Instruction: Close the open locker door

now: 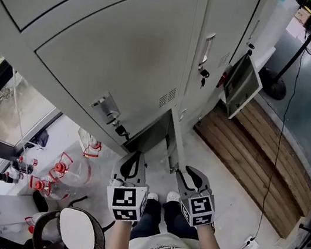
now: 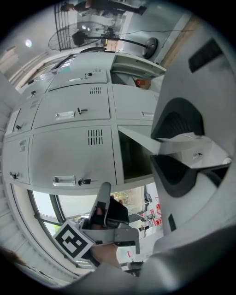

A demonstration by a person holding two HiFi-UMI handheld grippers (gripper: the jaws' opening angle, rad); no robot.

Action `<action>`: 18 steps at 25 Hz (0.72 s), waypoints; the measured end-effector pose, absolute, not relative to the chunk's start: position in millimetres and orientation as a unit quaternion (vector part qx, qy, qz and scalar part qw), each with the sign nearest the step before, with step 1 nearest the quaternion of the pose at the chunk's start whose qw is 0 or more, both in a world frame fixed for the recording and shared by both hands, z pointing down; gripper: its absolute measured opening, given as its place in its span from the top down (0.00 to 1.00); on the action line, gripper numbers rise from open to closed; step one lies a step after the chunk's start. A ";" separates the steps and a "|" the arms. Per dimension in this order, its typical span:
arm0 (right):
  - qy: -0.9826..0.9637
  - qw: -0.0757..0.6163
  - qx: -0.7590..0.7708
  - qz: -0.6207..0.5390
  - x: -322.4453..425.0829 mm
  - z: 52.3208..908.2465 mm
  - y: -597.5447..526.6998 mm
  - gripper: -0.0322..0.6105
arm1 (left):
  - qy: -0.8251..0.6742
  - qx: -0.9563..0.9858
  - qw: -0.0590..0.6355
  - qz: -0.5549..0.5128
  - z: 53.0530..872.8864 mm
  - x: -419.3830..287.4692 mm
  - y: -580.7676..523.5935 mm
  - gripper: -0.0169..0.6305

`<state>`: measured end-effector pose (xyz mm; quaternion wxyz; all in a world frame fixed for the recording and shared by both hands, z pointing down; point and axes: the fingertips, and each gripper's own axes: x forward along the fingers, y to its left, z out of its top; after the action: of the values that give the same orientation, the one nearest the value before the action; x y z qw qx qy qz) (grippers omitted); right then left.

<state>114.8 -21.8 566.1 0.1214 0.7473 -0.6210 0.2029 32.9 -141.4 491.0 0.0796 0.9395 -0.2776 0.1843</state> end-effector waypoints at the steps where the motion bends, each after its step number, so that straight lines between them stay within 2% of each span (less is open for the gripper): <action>1: -0.622 0.124 0.746 0.202 108.0 566.4 -25.8 0.77 | -0.283 0.938 0.081 0.183 490.2 25.8 -143.5 0.97; 15: -0.652 0.141 0.723 0.179 40.9 566.0 -82.9 0.75 | -0.418 0.889 0.103 0.154 477.5 -99.4 -188.4 0.97; 18: -0.664 0.149 0.711 0.174 31.6 566.6 -94.0 0.78 | -0.448 0.875 0.109 0.148 475.8 -122.8 -193.8 0.97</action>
<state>31.6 -94.0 566.6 0.1494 0.7114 -0.6643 0.1740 -122.8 -193.8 475.8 0.1086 0.8751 -0.4476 0.1485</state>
